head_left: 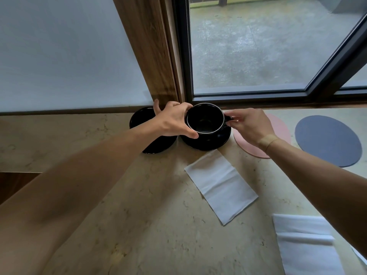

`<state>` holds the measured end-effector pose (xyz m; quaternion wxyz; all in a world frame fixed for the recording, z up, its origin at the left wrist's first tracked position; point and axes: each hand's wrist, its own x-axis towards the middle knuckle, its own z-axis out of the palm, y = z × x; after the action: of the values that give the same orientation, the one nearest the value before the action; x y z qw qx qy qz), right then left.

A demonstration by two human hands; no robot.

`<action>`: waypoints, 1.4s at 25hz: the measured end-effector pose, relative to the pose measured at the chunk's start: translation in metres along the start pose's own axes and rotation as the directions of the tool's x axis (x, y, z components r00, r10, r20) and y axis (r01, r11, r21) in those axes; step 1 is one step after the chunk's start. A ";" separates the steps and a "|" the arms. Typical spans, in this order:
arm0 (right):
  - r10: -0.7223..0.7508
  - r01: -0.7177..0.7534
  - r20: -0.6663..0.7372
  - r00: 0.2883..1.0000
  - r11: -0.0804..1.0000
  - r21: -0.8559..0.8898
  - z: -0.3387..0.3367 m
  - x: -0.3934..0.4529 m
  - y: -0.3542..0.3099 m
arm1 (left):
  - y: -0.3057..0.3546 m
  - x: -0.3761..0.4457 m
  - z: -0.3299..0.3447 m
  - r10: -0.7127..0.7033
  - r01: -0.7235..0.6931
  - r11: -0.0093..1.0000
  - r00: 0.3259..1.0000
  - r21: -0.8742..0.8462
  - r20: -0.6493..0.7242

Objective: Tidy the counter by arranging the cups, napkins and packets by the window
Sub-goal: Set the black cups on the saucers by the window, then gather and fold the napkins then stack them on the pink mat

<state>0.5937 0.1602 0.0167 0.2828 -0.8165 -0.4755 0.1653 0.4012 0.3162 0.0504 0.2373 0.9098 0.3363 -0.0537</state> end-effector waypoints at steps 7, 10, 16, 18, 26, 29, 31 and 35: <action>0.014 -0.014 0.013 1.000 1.000 -0.013 0.001 -0.003 -0.002 | 0.005 -0.004 -0.004 -0.027 0.024 0.998 0.999 0.062 0.043; -0.004 0.005 0.040 0.999 0.999 -0.034 0.001 -0.010 -0.004 | 0.008 -0.010 -0.002 -0.052 0.048 0.991 0.998 0.123 0.028; 0.021 -0.021 -0.004 1.000 0.989 -0.149 -0.005 -0.047 -0.002 | 0.014 -0.049 0.006 -0.025 0.047 0.994 0.977 0.102 -0.213; 0.029 -0.029 -0.006 1.000 0.991 -0.134 -0.012 -0.070 -0.004 | 0.016 -0.070 0.011 -0.014 0.027 0.999 0.956 0.038 -0.292; -0.032 0.025 -0.077 0.996 0.995 -0.093 -0.033 -0.190 -0.016 | 0.052 -0.188 0.043 -0.085 -0.027 0.973 0.879 -0.227 -0.469; -0.020 0.015 -0.092 0.996 0.998 -0.055 -0.038 -0.240 -0.018 | 0.070 -0.238 0.063 -0.146 -0.002 0.954 0.870 -0.299 -0.471; 0.010 -0.013 -0.092 0.996 0.999 -0.029 -0.043 -0.271 -0.020 | 0.080 -0.270 0.073 -0.189 0.025 0.942 0.865 -0.336 -0.465; 0.016 -0.013 -0.075 0.997 0.999 0.050 -0.056 -0.336 -0.031 | 0.101 -0.331 0.096 -0.212 0.039 0.926 0.877 -0.375 -0.431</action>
<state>0.4371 -0.1370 0.0800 0.3195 -0.8183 -0.4543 0.1479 0.2167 0.0104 0.0910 0.3062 0.8139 0.4464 0.2111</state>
